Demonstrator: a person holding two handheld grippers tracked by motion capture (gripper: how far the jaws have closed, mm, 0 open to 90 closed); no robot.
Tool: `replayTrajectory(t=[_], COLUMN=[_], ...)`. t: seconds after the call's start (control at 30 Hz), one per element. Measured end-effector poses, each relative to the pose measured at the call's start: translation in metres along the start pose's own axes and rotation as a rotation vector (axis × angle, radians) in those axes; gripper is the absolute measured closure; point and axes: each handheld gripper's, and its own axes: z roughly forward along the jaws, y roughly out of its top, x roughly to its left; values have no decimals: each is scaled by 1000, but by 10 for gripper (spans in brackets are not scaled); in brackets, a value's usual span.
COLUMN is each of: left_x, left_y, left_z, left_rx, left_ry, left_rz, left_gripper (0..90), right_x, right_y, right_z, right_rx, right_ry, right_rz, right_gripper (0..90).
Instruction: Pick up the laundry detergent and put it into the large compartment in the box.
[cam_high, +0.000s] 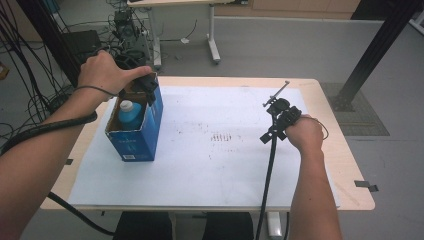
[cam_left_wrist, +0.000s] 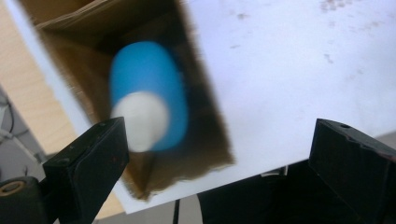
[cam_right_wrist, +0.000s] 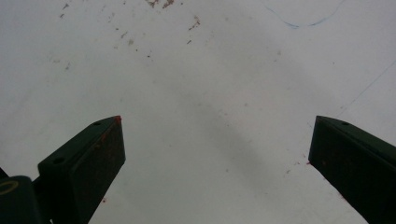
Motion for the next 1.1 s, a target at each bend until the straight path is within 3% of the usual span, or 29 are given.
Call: replayTrajectory(t=[0.43,0.5,0.77,0.93,1.1], left_x=[-50,-60,-88,-107,-121], left_y=[-3,-2,-8,-6,-2], left_z=[-6,-6,-3,7,20], left_rx=[-38,-31,-40,-24,5], left_ry=[-78,-68,-75,-66,-86], left_rz=[220,255,332,385,429], left_gripper=[51,51,51,51,52], right_x=[-1,-1,-1,-1,-1], right_y=[-2,-2,-2,0,0], right_z=[-2,-2,-3,-2,1], right_rx=[7,10,9,10,15], right_ry=[-10,-9,-11,-9,-6], right_rz=[6,6,7,5,10], right_gripper=[36,36,36,36,37])
